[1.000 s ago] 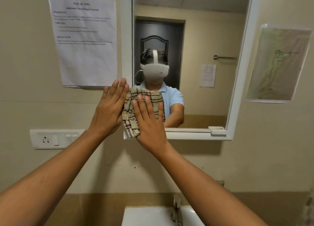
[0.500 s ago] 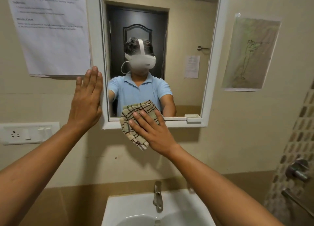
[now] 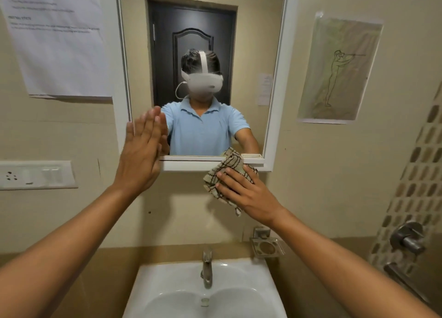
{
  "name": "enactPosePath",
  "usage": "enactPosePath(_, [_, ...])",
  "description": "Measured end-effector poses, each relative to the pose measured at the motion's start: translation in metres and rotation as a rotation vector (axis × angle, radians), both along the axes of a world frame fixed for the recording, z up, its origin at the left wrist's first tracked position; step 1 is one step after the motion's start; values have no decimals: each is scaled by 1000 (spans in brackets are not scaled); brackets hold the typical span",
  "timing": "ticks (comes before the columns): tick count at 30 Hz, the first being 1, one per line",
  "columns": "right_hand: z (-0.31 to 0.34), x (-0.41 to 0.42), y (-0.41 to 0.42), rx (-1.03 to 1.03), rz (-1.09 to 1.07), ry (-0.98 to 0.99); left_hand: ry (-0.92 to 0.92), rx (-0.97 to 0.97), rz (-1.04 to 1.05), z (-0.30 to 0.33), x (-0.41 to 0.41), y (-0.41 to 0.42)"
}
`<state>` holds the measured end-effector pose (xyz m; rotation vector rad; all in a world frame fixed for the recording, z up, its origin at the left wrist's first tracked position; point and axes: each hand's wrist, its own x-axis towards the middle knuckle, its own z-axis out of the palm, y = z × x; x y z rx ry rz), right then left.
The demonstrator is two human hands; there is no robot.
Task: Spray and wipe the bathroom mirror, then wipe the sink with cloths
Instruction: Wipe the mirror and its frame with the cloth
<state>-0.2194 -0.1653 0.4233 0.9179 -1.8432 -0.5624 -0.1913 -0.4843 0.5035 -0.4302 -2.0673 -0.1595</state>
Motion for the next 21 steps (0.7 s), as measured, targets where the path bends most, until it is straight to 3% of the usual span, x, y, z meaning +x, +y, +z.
enactPosePath(3, [-19,12,9,-72,-47,-120,-34,55,-83,-20,15,23])
enactPosePath(6, [-46,31,13,-333,-37,-349,-48,98,-147,-46,33,43])
enactPosePath(12, [-72,83,-24,-1418,348,-1091,-198,365,-310,-106,70,86])
enactPosePath(16, [-79,107,-36,-2041,515,-1655,-544,854,-362,-137,85,102])
enactPosePath(18, [-81,118,-38,-2143,554,-1953,-814,1020,-418,-145,87,101])
enactPosePath(21, [-82,127,-47,-2104,610,-2188,-1180,1174,-582,-155,90,92])
